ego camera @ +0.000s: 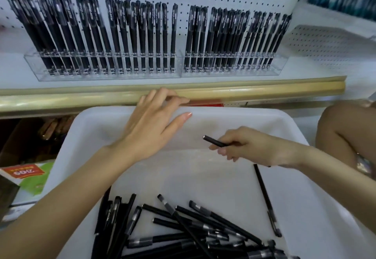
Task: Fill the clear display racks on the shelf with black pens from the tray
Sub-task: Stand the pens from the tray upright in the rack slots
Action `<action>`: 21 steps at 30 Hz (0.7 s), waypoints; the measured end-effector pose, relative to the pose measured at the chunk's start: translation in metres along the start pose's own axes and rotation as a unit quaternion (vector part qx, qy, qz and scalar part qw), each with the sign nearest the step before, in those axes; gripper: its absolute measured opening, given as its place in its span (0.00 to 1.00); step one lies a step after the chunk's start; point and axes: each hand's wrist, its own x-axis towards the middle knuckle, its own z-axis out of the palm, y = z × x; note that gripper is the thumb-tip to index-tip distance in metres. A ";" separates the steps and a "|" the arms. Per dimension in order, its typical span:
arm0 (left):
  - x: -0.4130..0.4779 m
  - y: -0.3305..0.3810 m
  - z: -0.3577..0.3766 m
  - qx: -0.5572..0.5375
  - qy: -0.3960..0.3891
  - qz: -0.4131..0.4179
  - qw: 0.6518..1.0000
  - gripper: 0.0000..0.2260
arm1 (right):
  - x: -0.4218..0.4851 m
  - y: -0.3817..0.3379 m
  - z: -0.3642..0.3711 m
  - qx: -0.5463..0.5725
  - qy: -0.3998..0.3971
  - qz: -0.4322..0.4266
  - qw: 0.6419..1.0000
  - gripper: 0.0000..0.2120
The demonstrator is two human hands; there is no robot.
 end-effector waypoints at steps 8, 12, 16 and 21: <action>0.029 0.039 -0.031 -0.137 -0.120 -0.024 0.983 0.17 | 0.008 -0.026 -0.040 -0.076 0.124 -0.103 0.984 0.07; 0.047 0.038 -0.028 -0.263 -0.099 -0.072 0.957 0.05 | 0.008 -0.033 -0.065 -0.116 0.143 -0.098 0.978 0.08; 0.074 0.040 -0.031 -0.374 -0.101 -0.112 0.915 0.04 | 0.010 -0.038 -0.089 -0.140 0.169 -0.134 0.966 0.08; 0.103 0.036 -0.033 -0.425 -0.073 -0.157 0.888 0.02 | -0.001 -0.039 -0.126 -0.145 0.196 -0.145 0.959 0.06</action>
